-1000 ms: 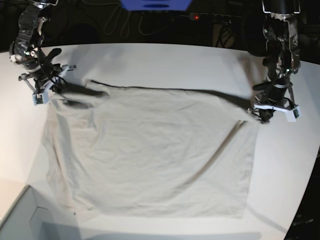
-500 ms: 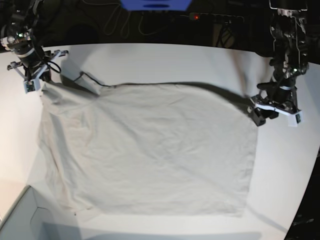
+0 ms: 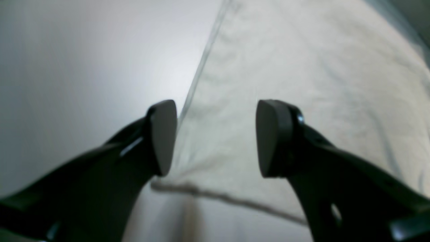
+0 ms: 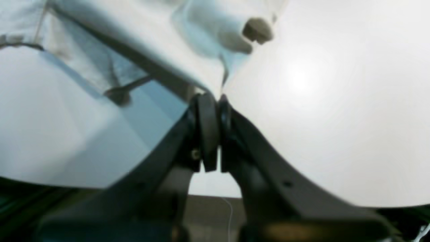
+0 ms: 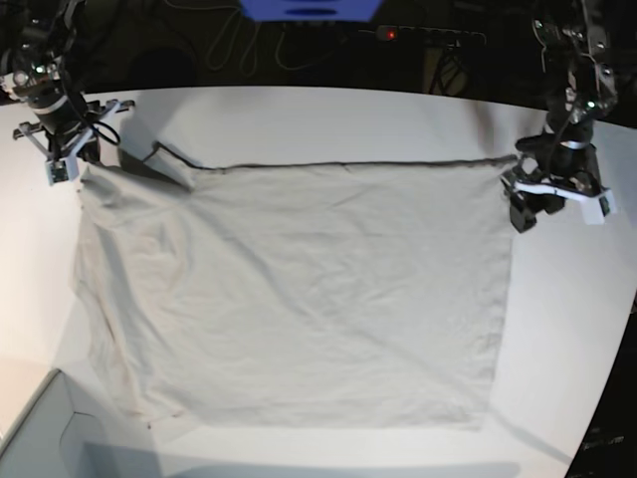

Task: Layout the t-shirt on the table in an organized manner, then fold the t-shirt properly
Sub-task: 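Grasp the shirt's corners with both grippers and pull them apart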

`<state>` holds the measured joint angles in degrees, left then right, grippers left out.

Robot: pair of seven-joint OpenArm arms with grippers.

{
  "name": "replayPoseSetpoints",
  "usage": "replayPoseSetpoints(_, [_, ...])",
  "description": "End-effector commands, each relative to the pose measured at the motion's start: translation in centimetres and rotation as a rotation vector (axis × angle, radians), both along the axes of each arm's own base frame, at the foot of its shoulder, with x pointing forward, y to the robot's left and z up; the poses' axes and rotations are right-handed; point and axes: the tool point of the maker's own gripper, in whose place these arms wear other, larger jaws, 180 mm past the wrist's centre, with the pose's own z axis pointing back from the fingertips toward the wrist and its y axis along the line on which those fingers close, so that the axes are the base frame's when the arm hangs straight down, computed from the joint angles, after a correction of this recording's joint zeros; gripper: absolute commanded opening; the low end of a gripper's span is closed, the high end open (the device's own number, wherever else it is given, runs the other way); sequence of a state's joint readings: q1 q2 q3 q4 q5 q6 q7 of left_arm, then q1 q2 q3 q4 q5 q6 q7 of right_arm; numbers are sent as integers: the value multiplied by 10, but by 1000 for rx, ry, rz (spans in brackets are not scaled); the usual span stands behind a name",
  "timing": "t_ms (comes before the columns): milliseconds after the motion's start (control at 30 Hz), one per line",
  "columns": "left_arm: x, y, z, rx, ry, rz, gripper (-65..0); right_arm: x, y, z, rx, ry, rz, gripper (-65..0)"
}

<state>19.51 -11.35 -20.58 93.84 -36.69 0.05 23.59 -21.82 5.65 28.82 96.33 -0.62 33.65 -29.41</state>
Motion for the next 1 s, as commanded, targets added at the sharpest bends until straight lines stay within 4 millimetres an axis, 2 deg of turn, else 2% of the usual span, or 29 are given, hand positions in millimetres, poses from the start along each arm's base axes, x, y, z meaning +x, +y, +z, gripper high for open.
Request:
replayPoseSetpoints(0, [2,-1,2,-6,-15,0,-284,5,1,8,-1,-32,19,-650])
replayPoseSetpoints(133, [-25,-2,-30,-35,77,23,-283,5,0,8,1,-29,18,-650])
replayPoseSetpoints(233, [-35,1,-44,-42,118,35,-283,4,0,7,2,-27,17,-650])
replayPoseSetpoints(400, [-37,6,-51,-36,138,46,-283,4,0,7,2,-27,17,-650])
replayPoseSetpoints(500, [-27,8,-55,-44,136,56,-283,4,0,6,3,-26,17,-650])
replayPoseSetpoints(733, [-34,11,-78,-67,195,80,-283,4,0,6,3,-26,17,-650])
replayPoseSetpoints(867, [-30,10,-88,-82,216,85,-289,4,0,6,3,-26,17,-650])
replayPoseSetpoints(900, [-31,10,-89,-83,220,86,-292,4,0,6,3,-26,17,-650])
replayPoseSetpoints(967, [-31,10,-89,-83,221,86,-337,4,0,6,3,-26,17,-650])
